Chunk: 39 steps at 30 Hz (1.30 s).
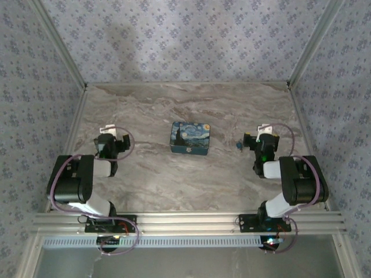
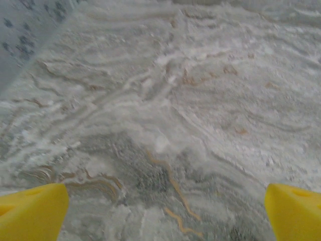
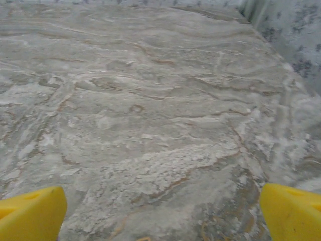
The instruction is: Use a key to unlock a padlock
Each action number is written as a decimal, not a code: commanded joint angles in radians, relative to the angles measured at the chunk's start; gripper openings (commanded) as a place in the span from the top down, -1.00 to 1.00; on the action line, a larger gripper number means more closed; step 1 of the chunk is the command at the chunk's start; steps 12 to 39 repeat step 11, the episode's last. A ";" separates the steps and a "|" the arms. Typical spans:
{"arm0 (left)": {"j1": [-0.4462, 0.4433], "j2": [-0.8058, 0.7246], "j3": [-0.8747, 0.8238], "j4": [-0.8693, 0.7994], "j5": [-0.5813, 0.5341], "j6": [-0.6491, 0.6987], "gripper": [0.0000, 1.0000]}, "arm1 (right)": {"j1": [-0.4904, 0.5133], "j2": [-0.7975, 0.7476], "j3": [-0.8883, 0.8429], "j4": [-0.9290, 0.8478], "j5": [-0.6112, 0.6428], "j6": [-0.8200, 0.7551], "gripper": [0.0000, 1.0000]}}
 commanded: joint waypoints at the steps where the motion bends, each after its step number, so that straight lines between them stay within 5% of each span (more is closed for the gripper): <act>1: -0.025 -0.009 0.006 0.083 -0.056 0.024 -1.00 | -0.038 0.000 0.036 -0.013 -0.108 0.002 -1.00; 6: 0.018 -0.013 0.029 0.030 0.038 0.007 -1.00 | -0.046 0.002 0.046 -0.036 -0.130 0.005 -1.00; 39: 0.021 -0.013 0.031 0.028 0.048 0.005 -0.99 | -0.039 0.000 0.040 -0.026 -0.117 -0.001 -1.00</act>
